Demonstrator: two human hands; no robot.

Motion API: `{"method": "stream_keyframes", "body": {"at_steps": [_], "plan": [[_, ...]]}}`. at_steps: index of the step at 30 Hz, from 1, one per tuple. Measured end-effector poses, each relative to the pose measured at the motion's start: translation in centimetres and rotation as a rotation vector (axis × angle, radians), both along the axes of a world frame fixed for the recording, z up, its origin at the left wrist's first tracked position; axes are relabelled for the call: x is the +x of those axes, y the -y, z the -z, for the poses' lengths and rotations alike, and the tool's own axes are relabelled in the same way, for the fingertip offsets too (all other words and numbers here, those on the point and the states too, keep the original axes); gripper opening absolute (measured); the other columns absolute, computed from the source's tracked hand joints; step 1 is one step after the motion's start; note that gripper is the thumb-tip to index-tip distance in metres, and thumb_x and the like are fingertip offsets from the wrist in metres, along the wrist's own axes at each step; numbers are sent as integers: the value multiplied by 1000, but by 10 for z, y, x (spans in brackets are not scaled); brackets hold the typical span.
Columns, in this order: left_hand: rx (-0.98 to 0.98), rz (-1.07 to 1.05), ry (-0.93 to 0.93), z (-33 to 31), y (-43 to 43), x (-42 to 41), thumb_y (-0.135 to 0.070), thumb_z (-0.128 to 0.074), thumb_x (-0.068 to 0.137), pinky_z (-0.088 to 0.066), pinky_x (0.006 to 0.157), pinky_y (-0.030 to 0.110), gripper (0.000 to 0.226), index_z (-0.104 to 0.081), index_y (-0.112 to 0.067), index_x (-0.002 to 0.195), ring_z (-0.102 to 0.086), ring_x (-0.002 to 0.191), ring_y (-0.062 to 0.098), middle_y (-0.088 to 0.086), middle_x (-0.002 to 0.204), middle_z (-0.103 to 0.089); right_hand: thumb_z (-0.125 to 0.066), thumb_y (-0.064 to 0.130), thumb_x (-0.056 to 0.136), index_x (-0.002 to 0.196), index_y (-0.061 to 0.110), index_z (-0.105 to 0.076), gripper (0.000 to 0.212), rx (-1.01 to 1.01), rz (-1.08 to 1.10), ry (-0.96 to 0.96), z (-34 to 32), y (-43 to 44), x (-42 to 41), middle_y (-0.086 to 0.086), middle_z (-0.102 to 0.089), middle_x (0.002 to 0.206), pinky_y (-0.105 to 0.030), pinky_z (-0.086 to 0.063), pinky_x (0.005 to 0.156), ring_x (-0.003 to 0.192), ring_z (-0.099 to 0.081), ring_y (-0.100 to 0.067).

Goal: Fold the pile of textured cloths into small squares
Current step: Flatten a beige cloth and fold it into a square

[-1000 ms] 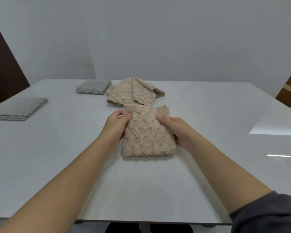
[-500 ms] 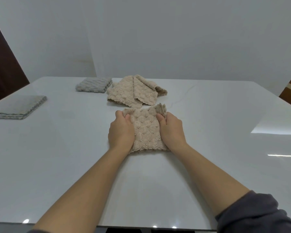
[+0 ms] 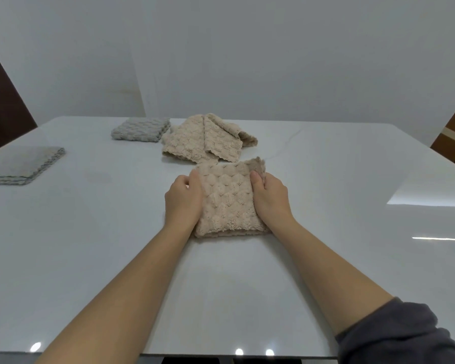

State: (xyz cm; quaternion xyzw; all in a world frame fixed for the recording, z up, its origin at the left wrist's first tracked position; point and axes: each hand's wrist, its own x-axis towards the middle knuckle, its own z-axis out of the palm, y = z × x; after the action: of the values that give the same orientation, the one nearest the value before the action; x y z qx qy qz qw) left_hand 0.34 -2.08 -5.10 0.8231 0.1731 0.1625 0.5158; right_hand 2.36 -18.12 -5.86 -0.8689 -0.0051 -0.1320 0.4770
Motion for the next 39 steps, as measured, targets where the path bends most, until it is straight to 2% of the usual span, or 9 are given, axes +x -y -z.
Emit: {"method": "stream_keyframes", "body": {"at_steps": [6,9,15,19,23,27,31,35,39], "plan": [[72,91,-33,2,13,-11,-34,-38,97,-36,62,33,29,-44,-11,79,-46,70,19,1,77,-51,-47,52,86,83,15,-53,38,351,-12,-238,-8,10,-2,-4,-56,76,-39,-48,64,69,-56,-26],[158,59,-17,5,14,-13,-35,-35,99,-38,63,36,29,-45,-12,85,-49,72,23,3,78,-53,-43,34,96,94,10,-52,25,85,-8,-200,-3,11,-12,0,-56,83,-30,-38,58,75,-53,-20],[589,17,-29,9,24,-15,-34,-29,104,-34,59,36,27,-41,-11,94,-49,71,29,5,78,-52,-37,32,103,95,12,-41,22,-366,62,49,1,15,-14,-10,-57,83,-42,-44,64,75,-55,-33],[551,64,-10,0,42,1,-36,-29,103,-37,62,36,30,-44,-11,102,-52,76,28,8,87,-60,-39,33,102,104,10,-46,24,-299,47,12,-6,34,1,-10,-59,91,-38,-43,64,80,-56,-30],[194,182,-90,-14,62,25,-43,-30,100,-40,73,34,48,-31,-18,141,-58,85,22,4,93,-62,-40,34,96,131,15,-44,41,68,26,-239,-16,69,32,-7,-59,114,-29,-39,65,92,-54,-21],[45,431,-123,-18,74,48,-34,-54,91,-43,62,25,61,-27,-28,145,-59,81,10,-4,99,-63,-42,28,92,146,19,-33,55,66,12,-242,-17,100,60,-9,-59,124,-26,-40,64,97,-59,-21],[187,541,-122,-14,92,82,-27,-68,87,-50,78,28,55,-45,-27,137,-51,118,15,-3,139,-44,-44,16,93,149,22,-28,59,-18,4,-179,-15,124,92,-8,-59,118,-22,-40,59,85,-57,-15],[266,530,-34,-11,112,125,-25,-69,88,-48,86,30,41,-55,-25,127,-59,99,15,-3,138,-46,-46,16,94,148,19,-33,55,-73,58,-67,-8,142,133,-8,-56,129,-35,-47,90,108,-56,-23],[409,517,22,-3,130,172,-23,-68,89,-29,94,19,36,-60,-24,124,-47,122,17,0,138,-46,-48,14,97,145,14,-40,49,-128,105,15,2,154,176,-10,-53,134,-28,-37,98,118,-51,-25]]}}
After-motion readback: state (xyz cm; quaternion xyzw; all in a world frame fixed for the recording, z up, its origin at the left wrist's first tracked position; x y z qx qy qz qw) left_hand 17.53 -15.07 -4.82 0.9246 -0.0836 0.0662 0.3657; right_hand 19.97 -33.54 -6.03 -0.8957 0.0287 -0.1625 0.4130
